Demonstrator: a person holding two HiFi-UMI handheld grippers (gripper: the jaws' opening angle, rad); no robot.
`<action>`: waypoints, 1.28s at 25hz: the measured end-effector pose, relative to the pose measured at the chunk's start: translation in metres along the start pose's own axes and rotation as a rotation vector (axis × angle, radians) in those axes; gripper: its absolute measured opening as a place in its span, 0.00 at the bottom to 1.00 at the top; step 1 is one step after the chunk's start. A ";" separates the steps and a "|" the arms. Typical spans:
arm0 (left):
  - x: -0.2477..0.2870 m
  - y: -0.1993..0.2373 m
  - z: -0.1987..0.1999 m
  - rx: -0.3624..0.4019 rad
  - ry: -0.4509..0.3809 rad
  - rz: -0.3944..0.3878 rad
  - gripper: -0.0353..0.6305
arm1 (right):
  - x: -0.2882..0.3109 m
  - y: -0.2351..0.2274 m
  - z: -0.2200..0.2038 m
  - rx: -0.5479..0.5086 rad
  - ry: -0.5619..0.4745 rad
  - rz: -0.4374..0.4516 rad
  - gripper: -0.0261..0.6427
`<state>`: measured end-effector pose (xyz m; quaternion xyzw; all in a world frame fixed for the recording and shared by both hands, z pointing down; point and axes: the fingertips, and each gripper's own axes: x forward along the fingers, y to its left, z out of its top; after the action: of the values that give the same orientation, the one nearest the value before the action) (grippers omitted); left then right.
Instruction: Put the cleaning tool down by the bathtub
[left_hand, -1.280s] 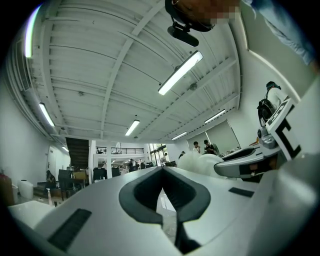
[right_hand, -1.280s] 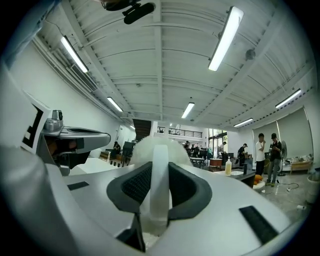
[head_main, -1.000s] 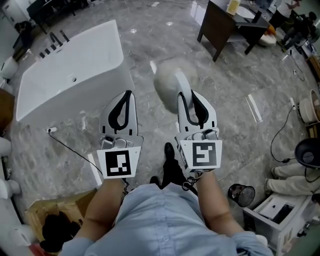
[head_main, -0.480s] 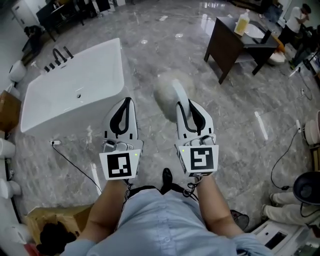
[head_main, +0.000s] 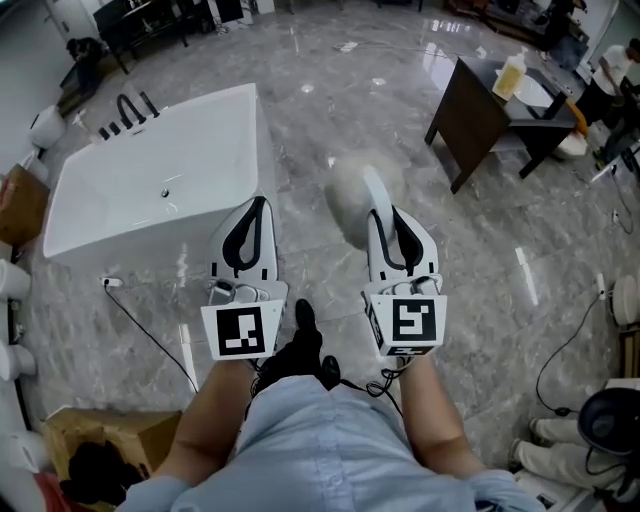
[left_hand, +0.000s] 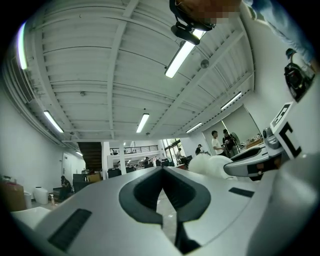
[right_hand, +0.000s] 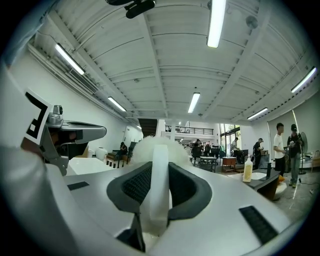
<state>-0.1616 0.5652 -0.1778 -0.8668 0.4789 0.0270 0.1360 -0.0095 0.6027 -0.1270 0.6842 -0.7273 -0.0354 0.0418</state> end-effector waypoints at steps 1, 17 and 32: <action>0.006 0.004 -0.005 -0.003 0.005 0.005 0.08 | 0.008 -0.001 -0.003 -0.002 0.002 0.003 0.19; 0.173 0.098 -0.099 -0.036 0.057 0.050 0.08 | 0.210 -0.014 -0.049 -0.001 0.084 0.046 0.19; 0.314 0.176 -0.115 -0.025 -0.005 0.082 0.08 | 0.370 -0.032 -0.021 -0.038 0.029 0.069 0.19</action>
<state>-0.1492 0.1877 -0.1598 -0.8480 0.5134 0.0408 0.1254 0.0026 0.2315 -0.1051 0.6583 -0.7489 -0.0378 0.0664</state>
